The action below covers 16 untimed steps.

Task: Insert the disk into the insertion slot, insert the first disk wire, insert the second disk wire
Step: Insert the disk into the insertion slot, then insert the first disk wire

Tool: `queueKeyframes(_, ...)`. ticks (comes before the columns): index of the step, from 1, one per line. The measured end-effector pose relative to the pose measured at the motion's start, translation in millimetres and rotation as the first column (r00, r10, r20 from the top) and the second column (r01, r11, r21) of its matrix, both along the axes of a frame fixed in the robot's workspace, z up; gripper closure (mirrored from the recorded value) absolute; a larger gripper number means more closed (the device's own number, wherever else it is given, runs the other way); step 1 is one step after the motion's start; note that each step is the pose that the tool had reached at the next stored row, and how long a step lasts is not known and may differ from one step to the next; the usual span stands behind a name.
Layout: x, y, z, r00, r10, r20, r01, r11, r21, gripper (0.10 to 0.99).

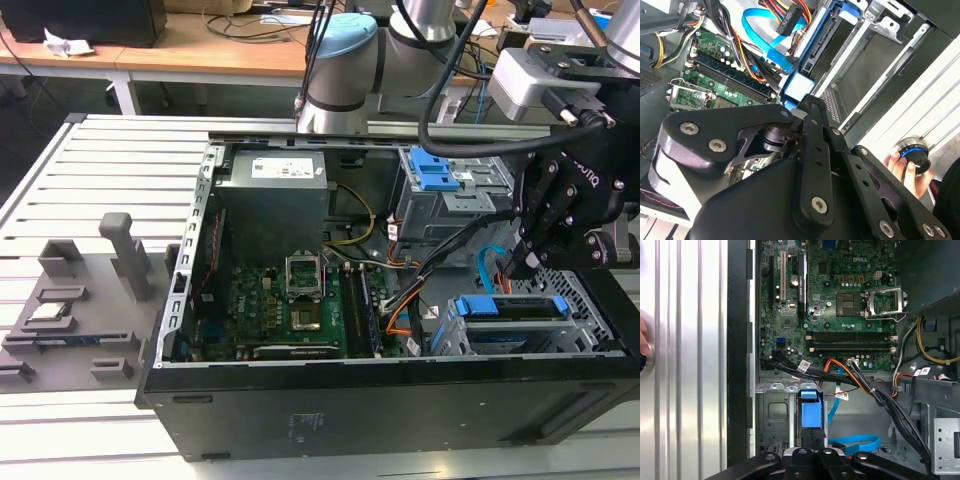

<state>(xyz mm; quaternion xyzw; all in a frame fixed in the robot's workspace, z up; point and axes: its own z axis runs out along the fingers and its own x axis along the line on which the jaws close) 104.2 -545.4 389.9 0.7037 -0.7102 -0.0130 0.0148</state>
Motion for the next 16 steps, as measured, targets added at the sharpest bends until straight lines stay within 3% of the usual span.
queueKeyframes(16,3.7,0.0,0.0,1.0,0.0,0.0,0.0,1.0,0.0,0.98)
